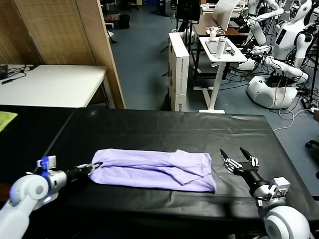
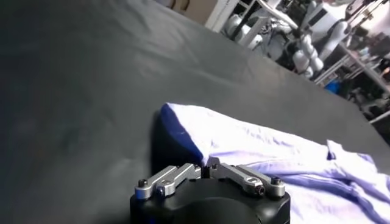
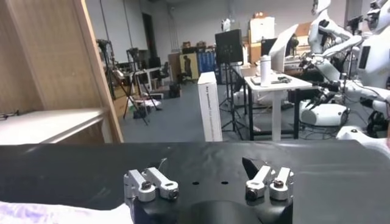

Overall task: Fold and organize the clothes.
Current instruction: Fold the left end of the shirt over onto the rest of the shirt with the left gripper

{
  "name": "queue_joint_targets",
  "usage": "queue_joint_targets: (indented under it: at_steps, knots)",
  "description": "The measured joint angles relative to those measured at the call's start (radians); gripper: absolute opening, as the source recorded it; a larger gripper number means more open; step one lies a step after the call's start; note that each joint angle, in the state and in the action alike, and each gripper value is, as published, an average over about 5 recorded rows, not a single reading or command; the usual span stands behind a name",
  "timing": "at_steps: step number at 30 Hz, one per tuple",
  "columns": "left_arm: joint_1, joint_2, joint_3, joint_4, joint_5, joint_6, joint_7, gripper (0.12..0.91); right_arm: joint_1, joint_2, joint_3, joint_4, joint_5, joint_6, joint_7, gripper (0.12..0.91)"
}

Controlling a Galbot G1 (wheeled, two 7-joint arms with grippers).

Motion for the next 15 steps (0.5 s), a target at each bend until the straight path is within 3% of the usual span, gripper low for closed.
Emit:
queue_joint_targets:
  at_steps: [4,9,15]
  knots:
    - [0.047,0.034,-0.054,-0.008,0.050,0.000,-0.001,0.174,0.014,0.006,-0.013,-0.008,-0.012,0.005,0.002,0.907]
    - [0.105,0.052,-0.123,-0.032,0.170,-0.004,-0.030,0.174,0.019,0.010,-0.021,-0.018,-0.032,0.020,0.001,0.907]
    - [0.154,0.072,-0.196,-0.053,0.301,-0.076,-0.032,0.174,0.016,0.013,-0.023,-0.029,-0.040,0.030,-0.001,0.907]
